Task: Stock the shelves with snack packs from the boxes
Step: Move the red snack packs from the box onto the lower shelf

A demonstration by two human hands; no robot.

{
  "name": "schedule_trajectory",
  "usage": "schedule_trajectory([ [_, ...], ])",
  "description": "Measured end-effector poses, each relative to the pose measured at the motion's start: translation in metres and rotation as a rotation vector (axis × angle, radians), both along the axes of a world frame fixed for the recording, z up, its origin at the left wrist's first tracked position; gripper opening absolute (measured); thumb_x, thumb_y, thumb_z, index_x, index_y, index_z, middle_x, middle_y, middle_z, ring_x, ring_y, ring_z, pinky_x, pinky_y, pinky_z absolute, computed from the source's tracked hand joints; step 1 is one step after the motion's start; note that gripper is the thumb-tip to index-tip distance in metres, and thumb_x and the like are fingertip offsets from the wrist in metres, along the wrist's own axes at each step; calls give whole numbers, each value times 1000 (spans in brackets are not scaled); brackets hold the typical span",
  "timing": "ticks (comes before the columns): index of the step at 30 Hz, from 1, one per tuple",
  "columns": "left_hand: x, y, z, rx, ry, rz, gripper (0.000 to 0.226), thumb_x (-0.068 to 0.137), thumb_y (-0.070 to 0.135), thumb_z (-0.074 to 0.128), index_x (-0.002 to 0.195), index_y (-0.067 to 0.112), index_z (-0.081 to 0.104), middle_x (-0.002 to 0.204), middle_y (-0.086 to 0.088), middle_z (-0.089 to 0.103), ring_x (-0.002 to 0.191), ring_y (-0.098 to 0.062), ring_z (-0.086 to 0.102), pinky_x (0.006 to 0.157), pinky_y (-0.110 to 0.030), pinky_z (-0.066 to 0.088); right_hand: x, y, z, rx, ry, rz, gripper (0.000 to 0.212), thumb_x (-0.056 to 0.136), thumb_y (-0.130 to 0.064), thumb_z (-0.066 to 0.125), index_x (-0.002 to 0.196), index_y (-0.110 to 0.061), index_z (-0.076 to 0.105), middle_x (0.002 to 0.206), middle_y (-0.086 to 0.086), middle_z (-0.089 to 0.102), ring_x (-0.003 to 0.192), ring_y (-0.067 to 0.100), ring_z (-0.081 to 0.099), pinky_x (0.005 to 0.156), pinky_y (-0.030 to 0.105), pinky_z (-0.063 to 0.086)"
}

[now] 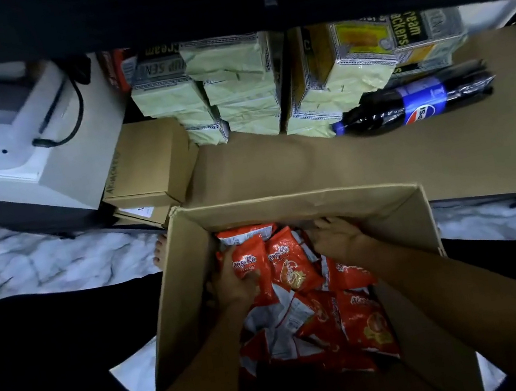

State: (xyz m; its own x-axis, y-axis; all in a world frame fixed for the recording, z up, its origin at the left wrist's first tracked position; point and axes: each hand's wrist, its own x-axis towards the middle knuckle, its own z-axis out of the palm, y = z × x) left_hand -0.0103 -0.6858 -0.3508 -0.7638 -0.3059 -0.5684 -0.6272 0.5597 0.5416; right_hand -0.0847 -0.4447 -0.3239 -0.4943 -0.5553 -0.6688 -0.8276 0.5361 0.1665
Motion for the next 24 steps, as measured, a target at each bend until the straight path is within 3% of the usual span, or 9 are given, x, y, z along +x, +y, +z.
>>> schedule_trajectory([
  [2, -1, 1, 3, 85, 48, 69, 76, 70, 22, 83, 136, 35, 47, 131, -14, 54, 118, -33, 54, 97, -43, 47, 2, 4, -3, -24, 21, -45, 26, 83, -33, 66, 103, -22, 77, 124, 1, 66, 122, 26, 57, 106, 42, 42],
  [3, -1, 1, 3, 130, 69, 99, 75, 70, 17, 84, 134, 31, 49, 129, -13, 55, 116, -30, 56, 93, -38, 48, 3, 7, -5, -77, 29, -34, 15, 72, -29, 71, 83, -24, 80, 107, -3, 72, 106, 24, 66, 94, 39, 51],
  [5, 3, 5, 7, 177, 72, 122, 74, 70, 7, 83, 135, 20, 49, 127, -10, 57, 114, -23, 55, 87, -29, 44, 12, 17, -14, -116, 44, -66, 10, 65, -24, 71, 70, -23, 79, 94, -4, 74, 95, 24, 69, 81, 38, 56],
  [8, 7, 12, 15, 236, 87, 121, 77, 70, 0, 81, 137, 17, 47, 121, -6, 58, 107, -17, 53, 76, -18, 43, 25, 21, -10, -231, 68, -171, 28, 84, -28, 53, 95, -19, 77, 107, 0, 72, 106, 24, 65, 88, 38, 53],
  [11, 6, 14, 22, 300, 100, 156, 79, 68, 2, 82, 136, 22, 48, 118, -3, 62, 107, -22, 59, 82, -30, 50, 33, 16, 20, -289, 14, -329, 36, 97, -23, 39, 124, -12, 59, 122, 12, 65, 115, 31, 60, 102, 42, 40],
  [14, 8, 11, 32, 292, 154, 115, 76, 68, 14, 85, 133, 29, 49, 119, -2, 64, 108, -22, 61, 92, -40, 52, 38, 14, 44, -304, -94, -609, 31, 95, -21, 43, 123, -7, 44, 120, 18, 64, 110, 36, 62, 93, 42, 46],
  [16, 12, 7, 41, 303, 196, 103, 69, 70, 13, 83, 127, 34, 51, 121, -3, 62, 109, -23, 60, 89, -36, 52, 43, 18, 47, -488, -178, -882, 37, 94, -19, 51, 124, -6, 37, 118, 22, 63, 108, 40, 63, 86, 42, 49],
  [21, 24, 13, 78, 349, 346, -28, 53, 73, 10, 81, 114, 34, 56, 113, -2, 64, 103, -20, 63, 88, -37, 54, 77, 18, 79, -1075, -342, -1194, 80, 93, 1, 53, 153, -31, 11, 123, 6, 60, 109, 23, 63, 93, 39, 53],
  [24, 15, 33, 116, 427, 448, -76, 49, 76, 15, 81, 115, 34, 58, 110, 2, 67, 100, -16, 66, 79, -30, 57, 84, 19, 115, -1252, -304, -1219, 70, 94, 7, 45, 138, -46, 34, 129, 4, 56, 112, 27, 61, 95, 45, 53],
])
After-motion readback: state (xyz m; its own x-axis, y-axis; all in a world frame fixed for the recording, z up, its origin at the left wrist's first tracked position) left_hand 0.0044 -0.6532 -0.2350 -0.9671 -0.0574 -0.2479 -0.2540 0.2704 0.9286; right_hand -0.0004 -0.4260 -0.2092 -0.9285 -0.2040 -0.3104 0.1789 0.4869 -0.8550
